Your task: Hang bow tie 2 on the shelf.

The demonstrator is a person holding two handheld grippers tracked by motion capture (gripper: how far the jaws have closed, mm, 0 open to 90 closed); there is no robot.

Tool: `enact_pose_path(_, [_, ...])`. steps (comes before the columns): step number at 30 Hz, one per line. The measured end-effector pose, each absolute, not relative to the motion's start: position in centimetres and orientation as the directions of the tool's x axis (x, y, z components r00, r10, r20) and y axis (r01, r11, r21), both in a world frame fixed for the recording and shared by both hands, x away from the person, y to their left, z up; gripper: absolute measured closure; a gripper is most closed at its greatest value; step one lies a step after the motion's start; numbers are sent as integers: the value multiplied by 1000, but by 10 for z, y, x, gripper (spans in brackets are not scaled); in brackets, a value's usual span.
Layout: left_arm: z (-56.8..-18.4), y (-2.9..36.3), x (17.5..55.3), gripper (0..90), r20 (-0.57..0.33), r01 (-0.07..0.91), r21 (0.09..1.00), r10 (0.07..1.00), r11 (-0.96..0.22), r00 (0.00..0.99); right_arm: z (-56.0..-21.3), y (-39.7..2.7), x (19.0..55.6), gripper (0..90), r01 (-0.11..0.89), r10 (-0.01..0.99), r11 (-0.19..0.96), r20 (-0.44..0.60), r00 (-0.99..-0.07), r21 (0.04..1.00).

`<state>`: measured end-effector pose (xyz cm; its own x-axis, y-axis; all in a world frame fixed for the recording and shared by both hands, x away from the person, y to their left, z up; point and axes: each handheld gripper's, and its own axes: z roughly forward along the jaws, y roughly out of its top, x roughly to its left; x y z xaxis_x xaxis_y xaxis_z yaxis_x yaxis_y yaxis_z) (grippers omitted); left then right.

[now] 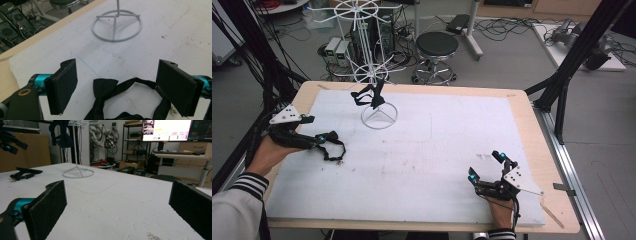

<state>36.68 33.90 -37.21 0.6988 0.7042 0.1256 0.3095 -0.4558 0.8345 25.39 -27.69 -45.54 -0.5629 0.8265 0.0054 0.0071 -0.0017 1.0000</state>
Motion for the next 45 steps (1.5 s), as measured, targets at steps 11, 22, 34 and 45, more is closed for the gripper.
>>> enact_pose_path(11, [-373, 342, 381, 189, 117, 353, 766, 656, -537, 746, -455, -277, 254, 7, 4, 826, 5, -2, -564, 1000])
enact_pose_path(22, [-389, 345, 397, 203, 92, 420, 703, 658, -575, 747, -455, -276, 254, 7, -3, 827, 8, -8, -562, 1000])
enact_pose_path(34, [-405, 349, 410, 287, 72, 488, 635, 675, -598, 734, -456, -276, 253, 6, 2, 827, 3, -1, -562, 1000])
enact_pose_path(45, [-415, 348, 414, 404, 64, 525, 578, 676, -624, 734, -456, -277, 254, 6, -6, 829, 5, -8, -559, 1000])
